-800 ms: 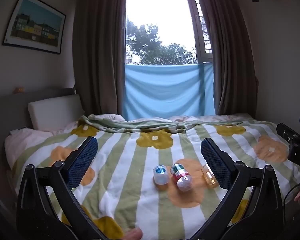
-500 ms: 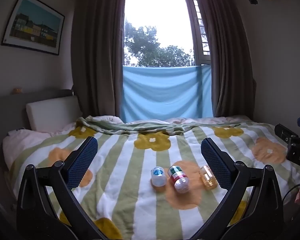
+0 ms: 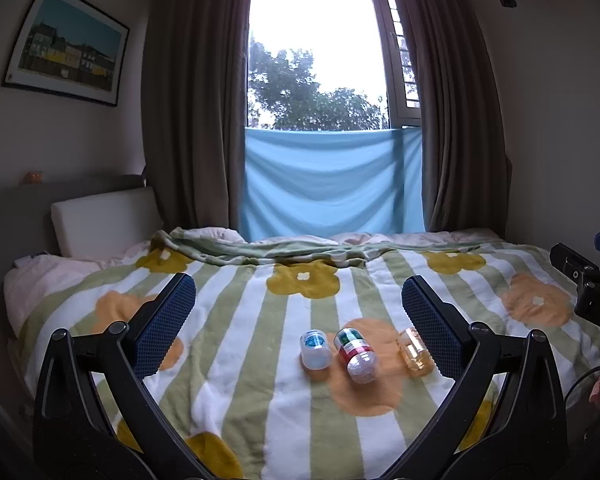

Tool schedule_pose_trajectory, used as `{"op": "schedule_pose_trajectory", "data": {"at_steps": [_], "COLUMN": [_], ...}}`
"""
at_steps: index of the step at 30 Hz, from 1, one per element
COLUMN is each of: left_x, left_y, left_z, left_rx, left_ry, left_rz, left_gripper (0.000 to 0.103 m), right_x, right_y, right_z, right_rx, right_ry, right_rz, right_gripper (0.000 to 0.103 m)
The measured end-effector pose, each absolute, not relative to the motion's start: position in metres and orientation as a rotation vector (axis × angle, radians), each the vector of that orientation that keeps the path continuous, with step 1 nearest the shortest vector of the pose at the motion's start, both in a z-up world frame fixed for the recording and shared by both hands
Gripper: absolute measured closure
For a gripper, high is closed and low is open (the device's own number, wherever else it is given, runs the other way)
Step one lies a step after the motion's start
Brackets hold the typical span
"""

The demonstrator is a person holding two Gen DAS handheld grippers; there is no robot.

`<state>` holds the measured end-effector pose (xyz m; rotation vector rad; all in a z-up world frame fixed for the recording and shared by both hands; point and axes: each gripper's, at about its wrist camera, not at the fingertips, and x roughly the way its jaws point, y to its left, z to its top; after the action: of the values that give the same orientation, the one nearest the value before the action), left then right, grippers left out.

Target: Flip cup upside down

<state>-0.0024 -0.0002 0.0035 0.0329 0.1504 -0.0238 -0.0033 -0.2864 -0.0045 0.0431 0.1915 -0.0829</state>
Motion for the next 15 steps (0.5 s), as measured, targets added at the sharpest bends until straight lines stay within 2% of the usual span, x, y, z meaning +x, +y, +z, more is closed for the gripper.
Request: {"op": "schedule_pose_trajectory", "data": {"at_steps": [15], "left_x": [-0.0001], "left_y": [-0.0005], "left_z": [-0.0012], "left_rx": [0.039], "left_ry": [0.164], "left_rz": [-0.027], "left_gripper": [0.0], "right_x": [-0.0044], "right_y": [-0.2842], "right_z": [-0.0058], "right_rx": [0.041], "right_ry": [0.19], "right_rz": [-0.076], "right_gripper": [0.008]}}
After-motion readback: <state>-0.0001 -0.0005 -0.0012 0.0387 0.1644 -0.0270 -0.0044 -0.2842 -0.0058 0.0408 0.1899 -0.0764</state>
